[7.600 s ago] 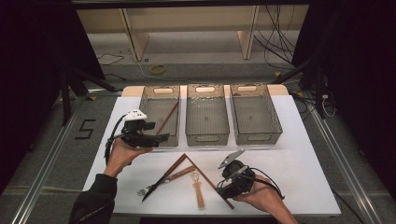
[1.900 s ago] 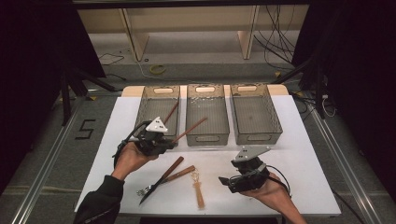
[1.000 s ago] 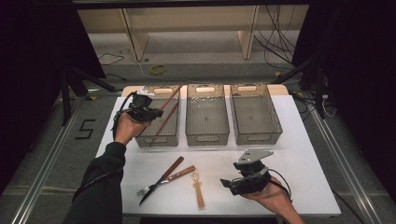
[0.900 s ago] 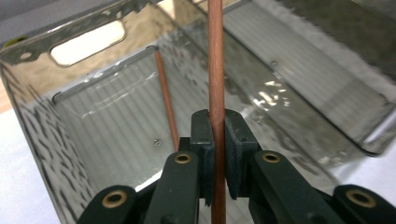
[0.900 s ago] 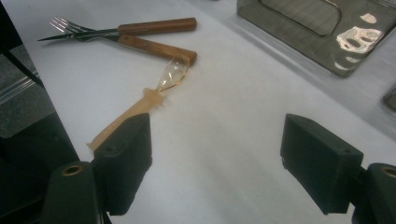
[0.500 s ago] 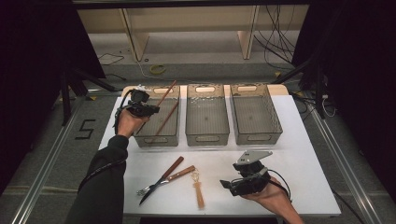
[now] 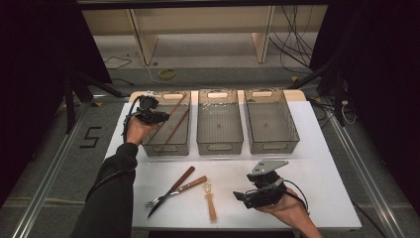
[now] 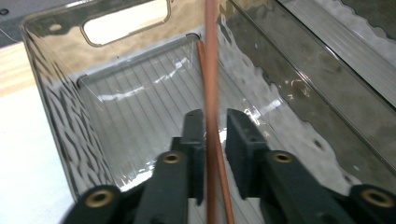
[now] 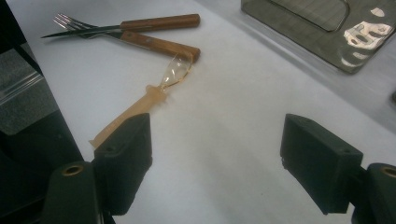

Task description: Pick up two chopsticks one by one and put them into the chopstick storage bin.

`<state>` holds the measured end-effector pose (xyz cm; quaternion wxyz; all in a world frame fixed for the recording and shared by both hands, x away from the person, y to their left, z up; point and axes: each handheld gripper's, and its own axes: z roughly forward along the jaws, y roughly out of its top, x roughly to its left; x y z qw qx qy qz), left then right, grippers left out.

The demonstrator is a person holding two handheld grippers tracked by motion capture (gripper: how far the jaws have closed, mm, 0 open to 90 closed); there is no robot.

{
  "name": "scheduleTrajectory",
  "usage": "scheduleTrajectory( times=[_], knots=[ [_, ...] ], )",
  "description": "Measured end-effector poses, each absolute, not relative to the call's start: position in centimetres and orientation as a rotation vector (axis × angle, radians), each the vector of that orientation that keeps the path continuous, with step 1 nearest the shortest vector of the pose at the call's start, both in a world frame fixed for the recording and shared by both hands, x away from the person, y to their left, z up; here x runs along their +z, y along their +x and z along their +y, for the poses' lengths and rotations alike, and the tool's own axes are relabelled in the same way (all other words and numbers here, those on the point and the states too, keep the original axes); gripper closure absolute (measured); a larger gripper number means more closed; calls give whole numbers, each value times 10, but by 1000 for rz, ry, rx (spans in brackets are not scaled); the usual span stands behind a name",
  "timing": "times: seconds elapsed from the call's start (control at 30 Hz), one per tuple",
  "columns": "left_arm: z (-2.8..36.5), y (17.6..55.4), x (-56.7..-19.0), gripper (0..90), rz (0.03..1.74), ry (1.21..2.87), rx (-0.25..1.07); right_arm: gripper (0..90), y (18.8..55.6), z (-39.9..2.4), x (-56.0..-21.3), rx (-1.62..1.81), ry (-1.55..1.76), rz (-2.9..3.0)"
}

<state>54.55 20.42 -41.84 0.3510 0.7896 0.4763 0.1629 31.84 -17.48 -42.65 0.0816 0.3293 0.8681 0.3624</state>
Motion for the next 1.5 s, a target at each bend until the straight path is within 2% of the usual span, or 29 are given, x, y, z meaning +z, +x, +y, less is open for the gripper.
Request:
scheduleTrajectory(
  times=[0.27,0.57,0.93,1.5],
  knots=[
    [199,530,-403,496,1179,2065,400,258,319,-175,-426,1079,1006,2585],
    [198,484,-379,345,1103,2024,375,261,318,-173,-427,1065,1026,2578],
    [195,434,-385,281,1018,1991,359,263,316,-164,-429,1052,1064,2567],
    [190,401,-403,224,963,1994,335,266,306,-137,-433,1051,1074,2561]
  ],
)
